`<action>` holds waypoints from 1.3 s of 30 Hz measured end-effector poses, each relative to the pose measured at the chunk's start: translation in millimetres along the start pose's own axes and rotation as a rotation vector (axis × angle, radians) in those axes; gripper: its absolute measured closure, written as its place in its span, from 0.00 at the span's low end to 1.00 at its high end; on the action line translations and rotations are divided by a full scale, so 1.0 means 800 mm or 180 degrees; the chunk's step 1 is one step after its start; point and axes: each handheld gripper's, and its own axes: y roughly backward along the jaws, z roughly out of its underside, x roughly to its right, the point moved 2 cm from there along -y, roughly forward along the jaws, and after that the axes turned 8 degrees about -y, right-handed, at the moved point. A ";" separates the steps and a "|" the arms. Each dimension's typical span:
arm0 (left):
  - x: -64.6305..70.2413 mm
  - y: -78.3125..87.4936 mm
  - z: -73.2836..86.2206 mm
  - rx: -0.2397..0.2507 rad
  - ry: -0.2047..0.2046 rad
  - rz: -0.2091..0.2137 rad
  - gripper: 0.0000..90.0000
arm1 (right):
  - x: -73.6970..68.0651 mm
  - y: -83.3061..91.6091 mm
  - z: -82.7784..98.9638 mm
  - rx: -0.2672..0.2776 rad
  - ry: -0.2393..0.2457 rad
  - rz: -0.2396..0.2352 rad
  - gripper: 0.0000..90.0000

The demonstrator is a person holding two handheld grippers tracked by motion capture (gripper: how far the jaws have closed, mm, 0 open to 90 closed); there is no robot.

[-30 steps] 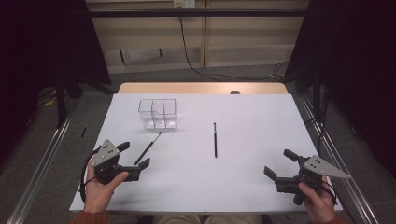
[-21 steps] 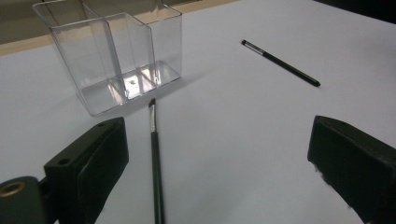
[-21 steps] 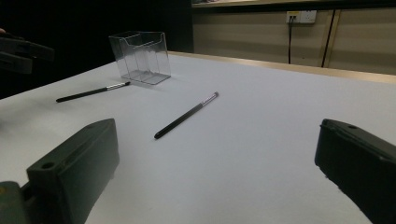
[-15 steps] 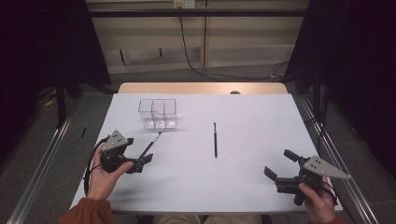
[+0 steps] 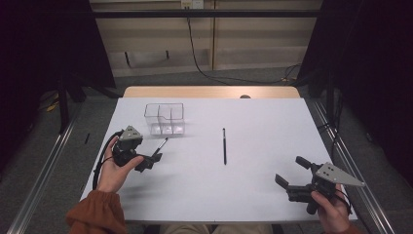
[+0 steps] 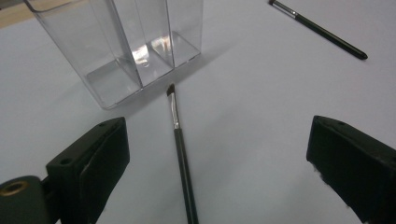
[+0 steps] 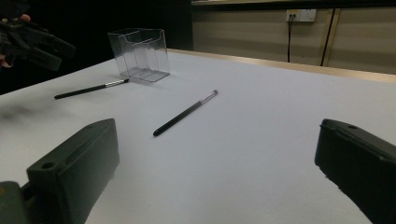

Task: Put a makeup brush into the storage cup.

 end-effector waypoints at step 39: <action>-0.040 -0.047 -0.025 -0.1522 0.0069 -0.0016 0.06 | -0.002 -0.003 0.002 -0.0088 0.0070 -0.0095 0.00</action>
